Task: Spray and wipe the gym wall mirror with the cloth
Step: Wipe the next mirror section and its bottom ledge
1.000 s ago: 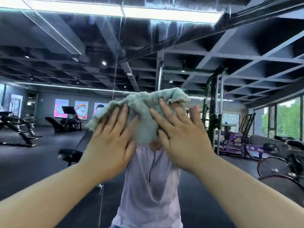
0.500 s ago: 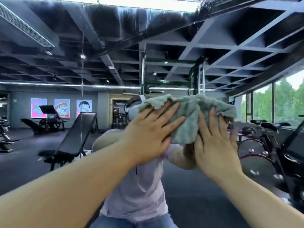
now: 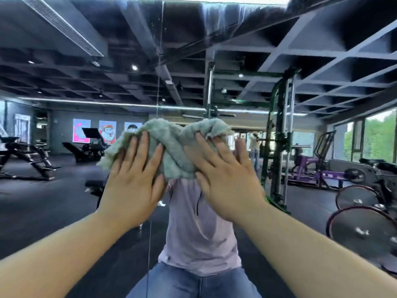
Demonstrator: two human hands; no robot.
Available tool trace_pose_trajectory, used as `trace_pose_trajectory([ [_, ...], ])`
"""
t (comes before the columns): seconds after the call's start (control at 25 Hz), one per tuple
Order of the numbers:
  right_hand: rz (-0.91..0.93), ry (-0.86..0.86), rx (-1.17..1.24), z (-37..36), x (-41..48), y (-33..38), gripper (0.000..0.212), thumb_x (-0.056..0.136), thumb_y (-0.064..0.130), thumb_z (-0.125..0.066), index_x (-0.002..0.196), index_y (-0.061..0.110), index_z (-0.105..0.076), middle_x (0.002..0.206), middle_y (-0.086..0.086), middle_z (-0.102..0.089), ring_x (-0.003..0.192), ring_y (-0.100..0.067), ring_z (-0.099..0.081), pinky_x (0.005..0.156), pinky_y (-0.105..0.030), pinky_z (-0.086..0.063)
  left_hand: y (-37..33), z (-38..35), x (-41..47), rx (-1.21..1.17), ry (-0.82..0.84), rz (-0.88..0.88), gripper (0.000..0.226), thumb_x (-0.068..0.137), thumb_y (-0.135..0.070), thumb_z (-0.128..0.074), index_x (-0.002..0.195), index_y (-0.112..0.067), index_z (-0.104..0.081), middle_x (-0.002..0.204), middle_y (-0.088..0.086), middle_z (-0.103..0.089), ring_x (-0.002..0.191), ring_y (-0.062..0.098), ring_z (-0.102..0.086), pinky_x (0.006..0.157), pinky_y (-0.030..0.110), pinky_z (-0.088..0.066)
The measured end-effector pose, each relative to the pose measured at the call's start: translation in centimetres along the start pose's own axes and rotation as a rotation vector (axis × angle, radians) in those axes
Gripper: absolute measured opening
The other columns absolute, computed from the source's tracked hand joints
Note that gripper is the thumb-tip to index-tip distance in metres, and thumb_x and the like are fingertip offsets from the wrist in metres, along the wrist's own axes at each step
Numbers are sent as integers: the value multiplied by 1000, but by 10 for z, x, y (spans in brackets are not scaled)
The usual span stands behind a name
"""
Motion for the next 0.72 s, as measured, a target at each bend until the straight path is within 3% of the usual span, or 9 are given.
trace_pose_trajectory([
  [0.16,-211,-15,-33,19,9,-93,55,98,51,-10,150,46,7,159,15,12,149,-19,-4,111,-48,19,-41,13,66,-52,-61,-117,63,91,-38,-34,151,-19,-29,159,16,-18,146,33,-19,115,51,-17],
  [0.28,-433,-39,-24,24,-24,-156,57,97,48,-10,150,44,9,161,13,10,149,-20,-4,114,-51,11,-102,17,101,-96,-119,-204,62,90,-35,-36,150,-21,-33,159,12,-21,146,30,-20,117,47,-11],
  [0.4,-597,-8,12,-11,-105,-152,58,99,39,-18,153,35,3,163,4,2,148,-24,-10,116,-57,-2,-164,2,55,-107,-123,-364,59,91,-33,-38,149,-23,-36,158,10,-25,145,28,-25,115,45,-16],
  [0.48,-599,20,36,-33,-141,-131,59,97,38,-20,153,30,-1,161,1,-1,145,-29,-15,116,-58,-10,-169,-8,17,-90,-116,-432,58,92,-33,-40,148,-22,-38,157,10,-26,144,27,-26,111,45,-24],
  [0.56,-523,22,73,-34,-127,-117,59,97,40,-18,152,33,0,161,3,0,146,-28,-12,116,-55,-4,-143,-10,12,-34,-113,-425,59,92,-36,-41,149,-22,-36,157,11,-25,144,29,-25,110,46,-25],
  [0.72,-362,-53,117,5,-18,-90,58,100,40,-21,152,42,6,162,7,12,149,-21,3,115,-51,12,-68,4,56,14,-144,-190,65,90,-38,-38,151,-18,-28,159,17,-18,146,34,-19,116,47,-14],
])
Point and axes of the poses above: each hand's wrist, its own x-axis towards the middle knuckle, its own z-axis out of the back of the hand, y = z × x, the point moved 10 cm from there along x, towards the middle knuckle
